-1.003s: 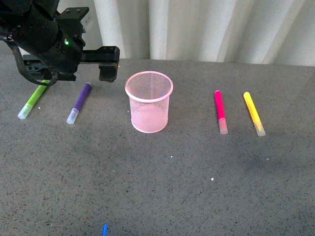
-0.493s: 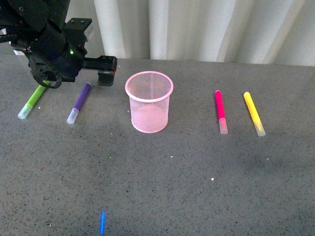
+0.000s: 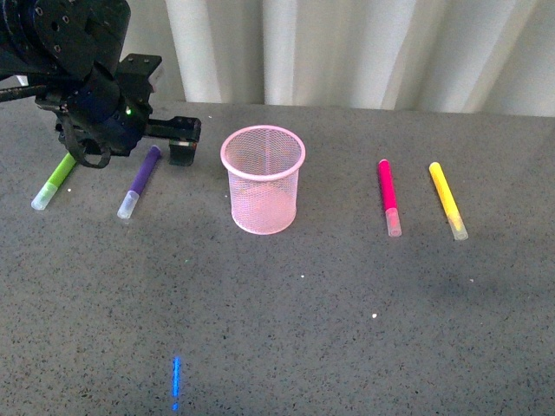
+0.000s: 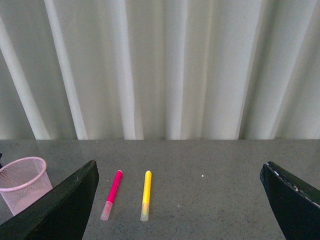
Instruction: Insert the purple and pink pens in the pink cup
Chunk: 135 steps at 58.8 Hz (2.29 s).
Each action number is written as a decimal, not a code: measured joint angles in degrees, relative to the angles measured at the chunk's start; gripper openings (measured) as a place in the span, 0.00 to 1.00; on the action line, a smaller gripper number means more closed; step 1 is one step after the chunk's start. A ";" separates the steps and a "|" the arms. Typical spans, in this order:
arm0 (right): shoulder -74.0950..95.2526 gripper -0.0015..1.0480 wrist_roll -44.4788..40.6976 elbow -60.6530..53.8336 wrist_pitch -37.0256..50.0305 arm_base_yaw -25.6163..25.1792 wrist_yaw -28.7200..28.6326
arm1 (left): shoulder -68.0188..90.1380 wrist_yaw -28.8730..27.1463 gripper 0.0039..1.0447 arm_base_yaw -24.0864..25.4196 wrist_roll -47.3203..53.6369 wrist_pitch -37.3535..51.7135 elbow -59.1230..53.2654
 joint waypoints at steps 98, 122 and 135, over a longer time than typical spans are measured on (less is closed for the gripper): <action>0.00 0.93 0.00 0.00 0.00 0.00 0.00 | -28.13 -4.87 0.12 -10.29 -35.15 79.38 -47.08; 0.00 0.93 0.00 0.00 0.00 0.00 -0.02 | -16.79 -7.45 0.12 -15.43 -34.47 85.29 -42.42; 0.00 0.93 0.00 0.00 0.00 0.00 0.00 | -14.43 -7.56 0.12 -15.43 -34.49 85.33 -41.77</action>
